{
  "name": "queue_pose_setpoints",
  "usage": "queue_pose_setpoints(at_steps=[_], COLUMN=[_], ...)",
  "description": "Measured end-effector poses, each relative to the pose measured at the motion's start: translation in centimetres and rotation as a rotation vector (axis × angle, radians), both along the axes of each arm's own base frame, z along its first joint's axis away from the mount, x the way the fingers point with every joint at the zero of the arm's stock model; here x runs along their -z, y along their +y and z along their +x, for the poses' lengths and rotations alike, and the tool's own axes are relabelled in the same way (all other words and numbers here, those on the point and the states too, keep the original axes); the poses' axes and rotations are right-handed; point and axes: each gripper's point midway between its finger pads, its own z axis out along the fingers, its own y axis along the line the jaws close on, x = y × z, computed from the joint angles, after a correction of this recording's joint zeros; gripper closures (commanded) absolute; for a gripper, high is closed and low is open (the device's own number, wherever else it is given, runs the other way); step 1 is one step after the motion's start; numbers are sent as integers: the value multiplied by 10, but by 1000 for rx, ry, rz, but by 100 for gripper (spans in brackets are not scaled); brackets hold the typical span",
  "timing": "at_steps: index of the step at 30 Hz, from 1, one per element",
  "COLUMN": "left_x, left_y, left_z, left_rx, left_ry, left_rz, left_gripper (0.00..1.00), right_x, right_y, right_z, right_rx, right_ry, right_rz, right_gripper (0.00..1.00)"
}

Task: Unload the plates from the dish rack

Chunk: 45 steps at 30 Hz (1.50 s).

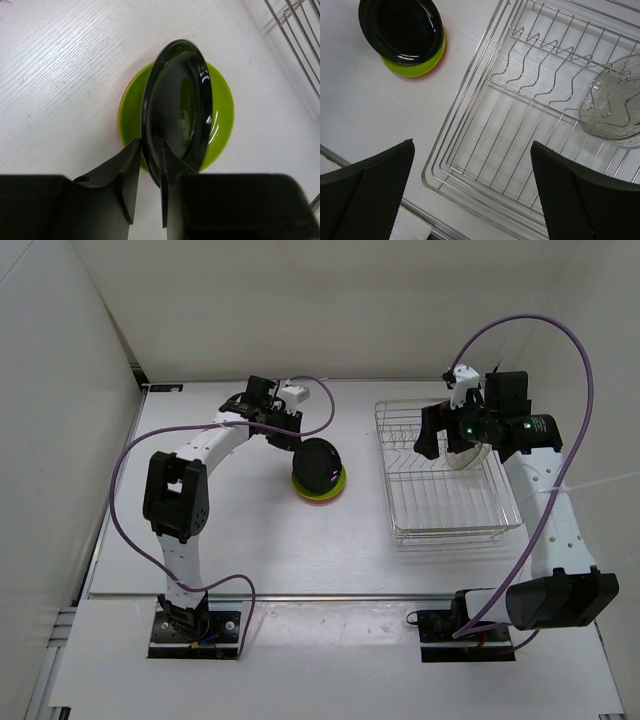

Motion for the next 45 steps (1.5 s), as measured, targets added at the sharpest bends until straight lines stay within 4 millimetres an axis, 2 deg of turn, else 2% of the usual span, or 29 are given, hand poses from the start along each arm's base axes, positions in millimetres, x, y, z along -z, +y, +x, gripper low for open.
queue_pose_setpoints(at_steps=[4,8,12,14,17,18,19,20,21,25,29,31,36,39,45], left_x=[6,9,11,13,17,17,17,14,10,-24,-82,-111,-162,-177,-180], left_y=[0,1,1,3,5,7,8,10,12,26,40,47,67,81,103], left_z=[0,0,0,-2,-4,-4,-5,-5,-5,-3,-2,-3,-18,-31,-50], left_rx=[-2,-4,-6,-11,-17,-22,-26,-31,-41,-99,-172,-211,-301,-342,-384], left_ry=[13,20,24,31,39,39,35,27,19,-62,-189,-255,-373,-418,-441], left_rz=[4,7,9,14,26,31,35,44,52,92,121,133,170,193,243], left_gripper=[65,52,35,34,27,24,13,9,0,0,0,0,0,0,0], right_x=[-1,-2,-3,-3,-2,-2,0,3,7,33,56,65,88,96,94], right_y=[-1,-1,-3,-7,-14,-19,-24,-30,-36,-66,-87,-96,-118,-130,-146], right_z=[1,1,1,2,7,9,12,15,19,31,47,59,87,101,126], right_rx=[4,6,15,34,72,92,114,141,164,262,324,344,378,394,418], right_ry=[-6,-10,-16,-21,-33,-38,-45,-52,-56,-51,-33,-31,-11,-4,-22], right_rz=[-3,-4,-11,-24,-53,-72,-92,-120,-149,-290,-408,-460,-578,-637,-704], right_gripper=[0,0,0,0,0,0,0,2,6,26,35,43,49,51,52])
